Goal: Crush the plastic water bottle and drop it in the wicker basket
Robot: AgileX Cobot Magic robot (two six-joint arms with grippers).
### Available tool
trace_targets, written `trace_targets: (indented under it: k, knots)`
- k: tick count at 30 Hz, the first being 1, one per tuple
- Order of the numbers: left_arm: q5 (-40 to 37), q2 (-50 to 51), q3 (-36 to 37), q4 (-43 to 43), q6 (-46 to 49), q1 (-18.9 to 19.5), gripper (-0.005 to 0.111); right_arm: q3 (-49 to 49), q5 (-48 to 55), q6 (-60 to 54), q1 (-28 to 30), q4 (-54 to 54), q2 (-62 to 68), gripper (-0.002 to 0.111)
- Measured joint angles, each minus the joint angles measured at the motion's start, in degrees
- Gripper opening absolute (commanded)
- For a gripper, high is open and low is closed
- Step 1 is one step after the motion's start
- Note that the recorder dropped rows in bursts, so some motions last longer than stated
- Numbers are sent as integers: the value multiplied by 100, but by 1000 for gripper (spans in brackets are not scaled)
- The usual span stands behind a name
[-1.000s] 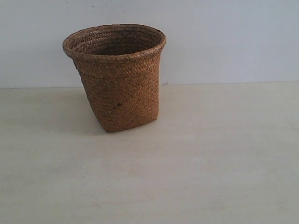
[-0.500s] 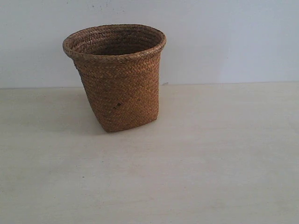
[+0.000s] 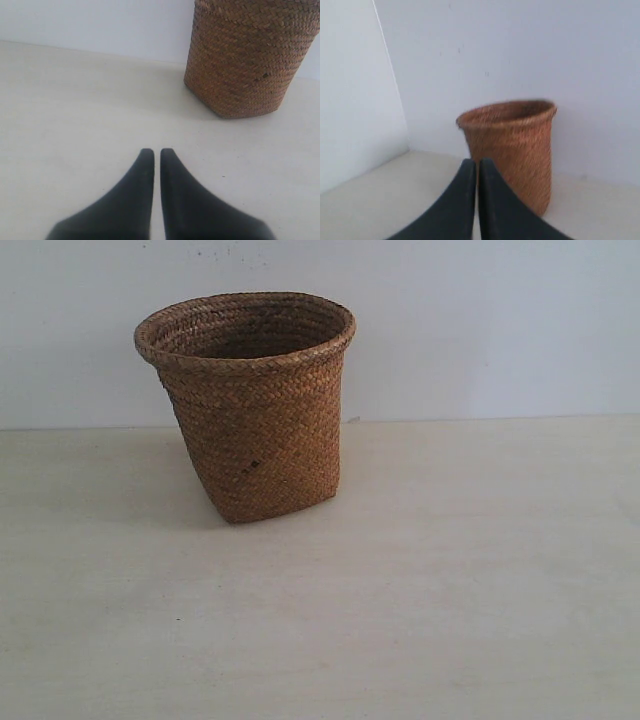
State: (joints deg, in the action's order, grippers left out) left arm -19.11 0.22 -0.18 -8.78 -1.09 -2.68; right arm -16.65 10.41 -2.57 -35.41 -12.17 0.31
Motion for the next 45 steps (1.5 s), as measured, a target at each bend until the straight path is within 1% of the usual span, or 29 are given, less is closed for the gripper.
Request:
trace_targets:
  k: [2, 4, 7, 12, 16, 19, 24, 28, 31, 33, 38, 45]
  knots:
    - [0, 0, 0, 0, 0, 0, 4, 11, -265, -663, 93, 27, 0, 0]
    - [0, 0, 0, 0, 0, 0, 4, 98, -412, -1140, 317, 52, 0, 0]
    - [0, 0, 0, 0, 0, 0, 4, 524, -571, -1481, 921, 77, 0, 0]
    - [0, 0, 0, 0, 0, 0, 4, 1411, -1146, -1544, 2094, 89, 0, 0]
    - [0, 0, 0, 0, 0, 0, 4, 1629, -1286, -1532, 2988, 89, 0, 0]
    - [0, 0, 0, 0, 0, 0, 4, 1629, -1214, -1532, 3524, 78, 0, 0]
    - [0, 0, 0, 0, 0, 0, 4, 1640, -602, -1532, 4115, 78, 0, 0]
    - [0, 0, 0, 0, 0, 0, 4, 1640, 80, -1532, 4302, 55, 0, 0]
    - [0, 0, 0, 0, 0, 0, 4, 1640, 733, -1482, 4326, 56, 0, 0]
    - [0, 0, 0, 0, 0, 0, 4, 1651, 922, -1482, 4336, 56, 0, 0]
    - [0, 0, 0, 0, 0, 0, 4, 1664, 1021, -1361, 4336, 56, 0, 0]
    - [0, 0, 0, 0, 0, 0, 4, 1664, 1021, -703, 4336, 56, 0, 0]
